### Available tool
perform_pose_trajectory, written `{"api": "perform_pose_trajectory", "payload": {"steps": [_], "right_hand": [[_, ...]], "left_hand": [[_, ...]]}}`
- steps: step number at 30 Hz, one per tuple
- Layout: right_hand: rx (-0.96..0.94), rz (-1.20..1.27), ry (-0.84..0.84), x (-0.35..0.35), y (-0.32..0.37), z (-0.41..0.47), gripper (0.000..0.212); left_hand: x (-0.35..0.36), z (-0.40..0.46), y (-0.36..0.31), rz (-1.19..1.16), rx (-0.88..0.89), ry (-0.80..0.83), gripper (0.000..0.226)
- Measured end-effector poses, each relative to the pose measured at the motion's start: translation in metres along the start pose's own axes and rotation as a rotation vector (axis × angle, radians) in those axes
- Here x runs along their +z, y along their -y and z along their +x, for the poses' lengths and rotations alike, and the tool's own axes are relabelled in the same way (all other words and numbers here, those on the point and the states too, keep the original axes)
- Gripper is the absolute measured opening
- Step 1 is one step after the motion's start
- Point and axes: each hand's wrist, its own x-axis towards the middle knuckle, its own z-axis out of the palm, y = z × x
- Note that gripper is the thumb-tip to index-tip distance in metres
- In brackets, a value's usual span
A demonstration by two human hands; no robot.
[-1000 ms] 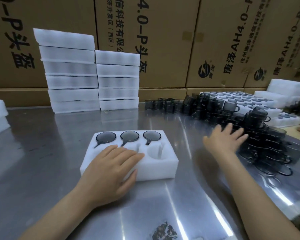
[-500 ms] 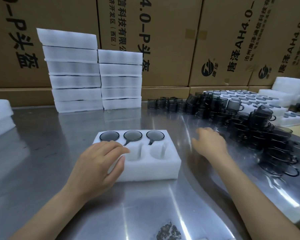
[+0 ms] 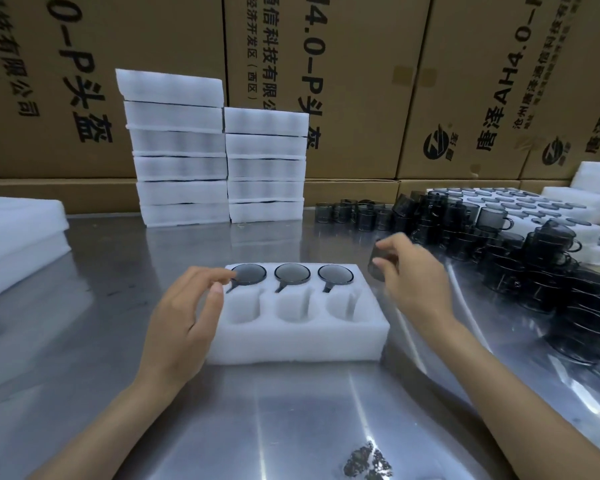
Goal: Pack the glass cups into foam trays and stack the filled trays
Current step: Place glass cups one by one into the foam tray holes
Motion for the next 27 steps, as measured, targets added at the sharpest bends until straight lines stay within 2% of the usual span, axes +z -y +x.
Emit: {"api": "perform_pose_trajectory", "payload": {"steps": [2,4,7,10,12,13,16,27], "right_hand": [[-0.093,0.126,-0.137,-0.012,0.027,-0.004,0.021],[-0.212,0.169,-0.200,-0.017,0.061,-0.014,0.028],[-0.355,0.221,-0.228,-0.008,0.109,-0.032,0.032],[-0.496,0.209,-0.246,0.012,0.146,-0.043,0.032],[-0.550,0.120,-0.205,0.024,0.159,-0.048,0.032],[-0.558,0.058,-0.172,0.029,0.162,-0.050,0.033],[-0.517,-0.058,-0.096,0.036,0.163,-0.056,0.032],[-0.528,-0.031,-0.062,0.034,0.163,-0.061,0.029]], "left_hand": [[-0.001,-0.001,0.002,-0.068,-0.104,-0.006,0.022],[-0.001,-0.003,0.003,-0.122,-0.189,-0.006,0.022],[0.000,-0.002,0.009,-0.189,-0.289,-0.012,0.030],[0.000,-0.002,0.014,-0.208,-0.313,-0.008,0.041],[0.000,-0.002,0.014,-0.220,-0.316,-0.015,0.029],[0.000,-0.002,0.013,-0.231,-0.312,-0.019,0.022],[0.000,-0.002,0.010,-0.260,-0.299,-0.016,0.026],[0.004,-0.004,0.003,-0.363,-0.285,0.052,0.033]]}}
